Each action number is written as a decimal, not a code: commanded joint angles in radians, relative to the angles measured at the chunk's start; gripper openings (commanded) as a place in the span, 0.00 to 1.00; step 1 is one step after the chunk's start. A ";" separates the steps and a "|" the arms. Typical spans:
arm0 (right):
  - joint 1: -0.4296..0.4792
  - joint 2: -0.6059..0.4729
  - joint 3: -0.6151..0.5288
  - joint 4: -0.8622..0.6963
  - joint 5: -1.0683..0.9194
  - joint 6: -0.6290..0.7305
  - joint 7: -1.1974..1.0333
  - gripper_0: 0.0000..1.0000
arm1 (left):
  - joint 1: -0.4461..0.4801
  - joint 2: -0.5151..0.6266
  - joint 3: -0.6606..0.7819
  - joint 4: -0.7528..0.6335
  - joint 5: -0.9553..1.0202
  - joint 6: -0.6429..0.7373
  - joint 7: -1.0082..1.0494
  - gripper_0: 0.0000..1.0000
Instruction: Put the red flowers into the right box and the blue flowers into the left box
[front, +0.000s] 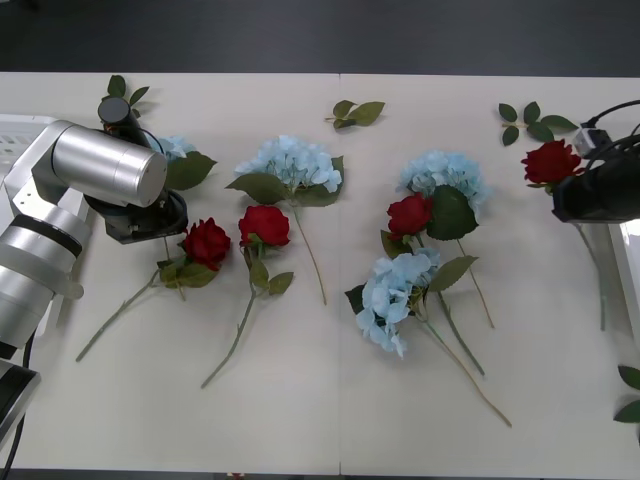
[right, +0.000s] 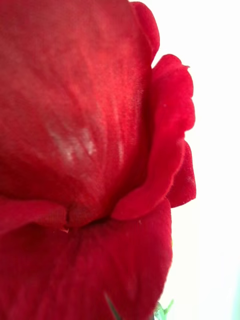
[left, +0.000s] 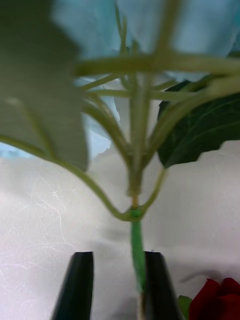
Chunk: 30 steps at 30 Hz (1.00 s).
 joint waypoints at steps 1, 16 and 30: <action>-0.029 -0.124 -0.084 -0.020 -0.052 0.089 0.134 0.00 | -0.033 0.003 -0.015 -0.021 -0.003 -0.007 -0.022 0.00; -0.031 -0.240 -0.182 0.181 0.051 0.066 0.322 0.00 | -0.033 0.114 0.018 -0.276 -0.040 0.122 -0.067 0.00; -0.031 -0.127 -0.182 0.451 0.206 -0.225 0.306 0.00 | -0.019 0.336 0.238 -0.348 0.128 0.159 -0.547 0.00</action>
